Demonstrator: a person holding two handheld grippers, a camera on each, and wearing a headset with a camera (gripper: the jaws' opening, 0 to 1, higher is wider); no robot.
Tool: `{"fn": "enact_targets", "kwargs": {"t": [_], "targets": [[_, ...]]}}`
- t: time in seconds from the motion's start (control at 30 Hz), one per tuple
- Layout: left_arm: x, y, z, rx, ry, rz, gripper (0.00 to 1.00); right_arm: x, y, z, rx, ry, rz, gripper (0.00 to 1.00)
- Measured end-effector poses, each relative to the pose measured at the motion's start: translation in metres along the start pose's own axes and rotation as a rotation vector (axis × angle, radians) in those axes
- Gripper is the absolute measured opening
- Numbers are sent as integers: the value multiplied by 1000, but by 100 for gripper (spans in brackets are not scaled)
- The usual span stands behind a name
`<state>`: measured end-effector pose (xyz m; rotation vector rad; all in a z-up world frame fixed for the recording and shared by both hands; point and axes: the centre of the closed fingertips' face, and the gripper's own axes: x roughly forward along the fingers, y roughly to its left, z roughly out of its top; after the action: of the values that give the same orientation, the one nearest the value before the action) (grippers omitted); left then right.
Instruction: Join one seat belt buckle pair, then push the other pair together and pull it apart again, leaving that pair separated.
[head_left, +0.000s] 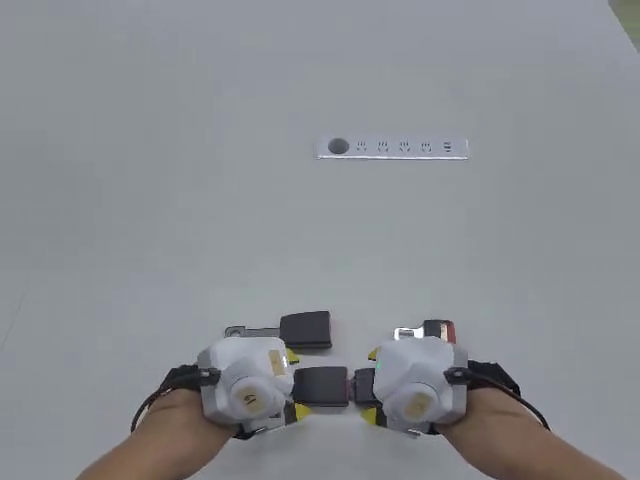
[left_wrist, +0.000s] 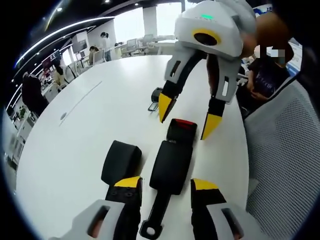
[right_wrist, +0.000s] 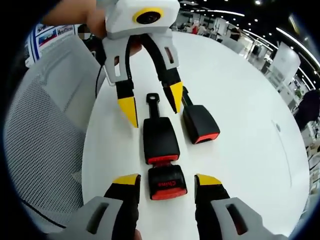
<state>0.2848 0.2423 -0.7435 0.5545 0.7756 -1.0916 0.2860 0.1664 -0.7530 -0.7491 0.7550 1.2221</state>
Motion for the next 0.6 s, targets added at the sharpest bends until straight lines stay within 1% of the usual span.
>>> {"fn": "enact_targets", "kwargs": {"t": [0.07,0.13,0.2,0.23,0.27,0.3,0.4,0.43,0.53,0.6], "targets": [[-2,2,1,-9,-15,11,39,-4,-4,-2,14,-7,-17,41],[-5,7,4,-25,-30,26,39,-13,-7,-2,30,-12,-33,41],[-6,13,3,-29,-32,37,40,-21,-13,-6,50,-16,-48,41],[-6,15,4,-35,-34,44,40,-27,-17,-7,72,-22,-63,41],[-6,14,5,-36,-36,47,40,-30,-20,-9,74,-23,-69,40],[-6,16,6,-38,-37,51,40,-32,-28,-13,80,-21,-79,40],[-7,19,6,-35,-34,60,41,-38,-40,-24,91,-16,-104,40],[-7,21,5,-35,-33,63,41,-40,-41,-26,93,-15,-110,40],[-9,28,4,-33,-29,72,41,-49,-52,-33,108,-8,-133,40],[-11,32,5,-30,-23,80,42,-51,-57,-37,111,-4,-141,40]]}}
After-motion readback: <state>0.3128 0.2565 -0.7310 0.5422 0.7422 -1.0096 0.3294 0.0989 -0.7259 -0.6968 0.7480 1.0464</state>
